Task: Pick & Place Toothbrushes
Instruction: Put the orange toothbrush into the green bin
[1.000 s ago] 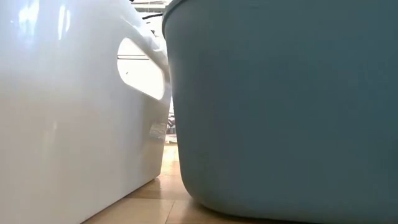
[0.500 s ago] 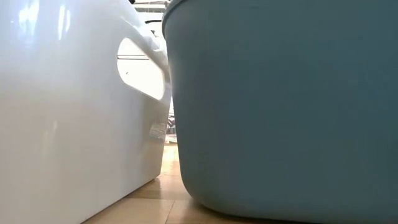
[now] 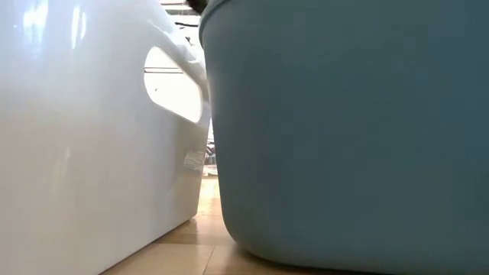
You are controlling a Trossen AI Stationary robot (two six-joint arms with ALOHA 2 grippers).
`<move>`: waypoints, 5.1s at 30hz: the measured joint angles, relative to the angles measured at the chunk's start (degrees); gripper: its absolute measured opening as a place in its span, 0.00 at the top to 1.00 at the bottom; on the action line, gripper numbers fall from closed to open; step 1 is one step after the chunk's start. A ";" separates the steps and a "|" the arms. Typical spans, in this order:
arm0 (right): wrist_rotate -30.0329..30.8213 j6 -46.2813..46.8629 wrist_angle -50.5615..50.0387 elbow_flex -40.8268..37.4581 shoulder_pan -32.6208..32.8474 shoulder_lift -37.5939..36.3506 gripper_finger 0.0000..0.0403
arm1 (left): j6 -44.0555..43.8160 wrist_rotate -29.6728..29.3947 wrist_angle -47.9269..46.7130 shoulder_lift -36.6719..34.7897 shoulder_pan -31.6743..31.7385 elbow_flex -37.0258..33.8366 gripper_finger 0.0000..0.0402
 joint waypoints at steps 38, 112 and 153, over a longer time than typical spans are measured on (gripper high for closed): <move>-2.25 55.78 -43.90 18.71 13.87 16.95 1.00 | 3.86 -27.48 -32.17 -13.64 1.41 0.00 0.21; -13.48 46.61 -45.50 27.18 9.37 28.75 0.70 | 2.95 -27.51 -32.08 -13.64 0.80 -0.85 0.21; -5.09 42.58 -44.92 28.24 9.28 30.04 1.00 | 2.96 -27.51 -32.09 -13.64 0.57 -0.87 0.21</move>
